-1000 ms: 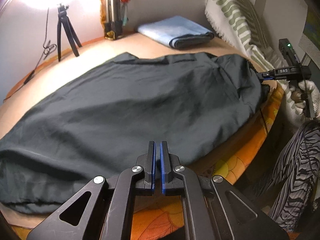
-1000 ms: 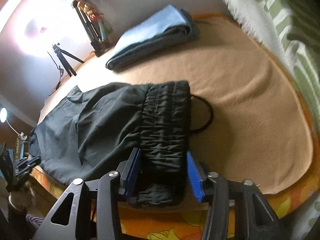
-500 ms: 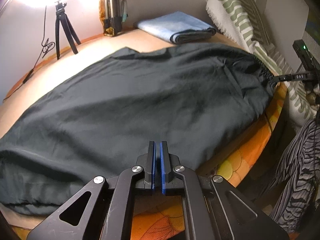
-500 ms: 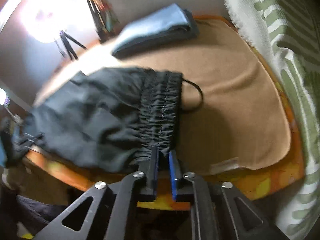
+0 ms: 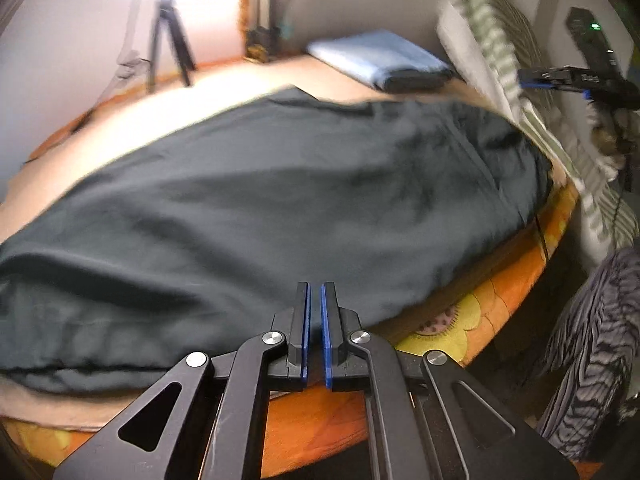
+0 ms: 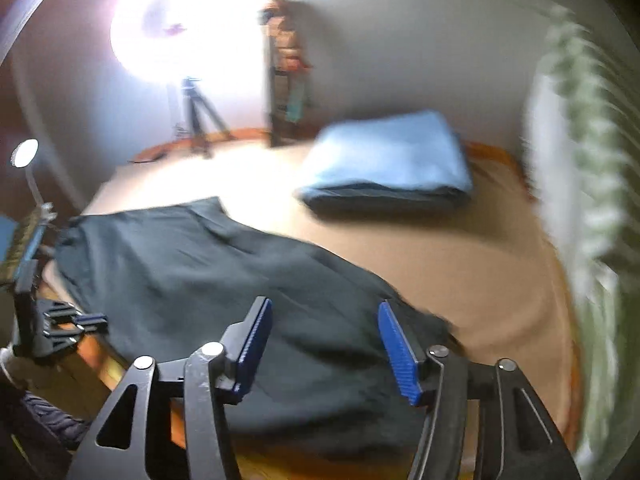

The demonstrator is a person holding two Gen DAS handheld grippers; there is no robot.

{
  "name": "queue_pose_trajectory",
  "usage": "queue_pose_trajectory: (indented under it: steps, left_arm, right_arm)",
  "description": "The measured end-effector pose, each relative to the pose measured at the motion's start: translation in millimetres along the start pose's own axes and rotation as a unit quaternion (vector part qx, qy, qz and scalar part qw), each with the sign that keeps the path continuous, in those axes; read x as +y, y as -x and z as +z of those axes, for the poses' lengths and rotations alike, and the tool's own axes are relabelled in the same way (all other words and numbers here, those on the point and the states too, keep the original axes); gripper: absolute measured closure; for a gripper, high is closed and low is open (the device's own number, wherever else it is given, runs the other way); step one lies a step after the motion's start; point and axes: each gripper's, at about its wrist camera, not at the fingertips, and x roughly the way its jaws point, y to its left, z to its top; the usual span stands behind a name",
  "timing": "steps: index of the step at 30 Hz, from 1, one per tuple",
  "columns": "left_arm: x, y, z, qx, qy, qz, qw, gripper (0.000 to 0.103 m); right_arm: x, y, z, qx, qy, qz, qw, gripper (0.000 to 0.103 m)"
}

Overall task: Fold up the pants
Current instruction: 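Move both open tools over the folded trousers toward the waistband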

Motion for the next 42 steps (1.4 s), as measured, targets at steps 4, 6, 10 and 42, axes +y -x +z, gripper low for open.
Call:
queue_pose_trajectory:
  steps: [4, 6, 10, 42]
  left_arm:
    - [42.3, 31.0, -3.1, -0.030, 0.054, 0.036, 0.9974, 0.094]
    - [69.8, 45.2, -8.9, -0.042, 0.086, 0.061, 0.9936, 0.089]
    - [134.3, 69.0, -31.3, -0.056, 0.175, 0.097, 0.9782, 0.085]
    - [257.1, 36.9, -95.0, -0.055, 0.482, 0.056, 0.8726, 0.066]
  right_arm:
    - [36.7, -66.8, 41.9, 0.020, 0.014, 0.075, 0.997, 0.035]
    - [51.1, -93.7, 55.5, 0.030, 0.028, 0.080, 0.996, 0.035]
    - [69.4, -153.3, 78.6, 0.061, 0.037, 0.080, 0.994, 0.035]
    - [79.8, -242.8, 97.4, 0.098, 0.006, 0.076, 0.992, 0.033]
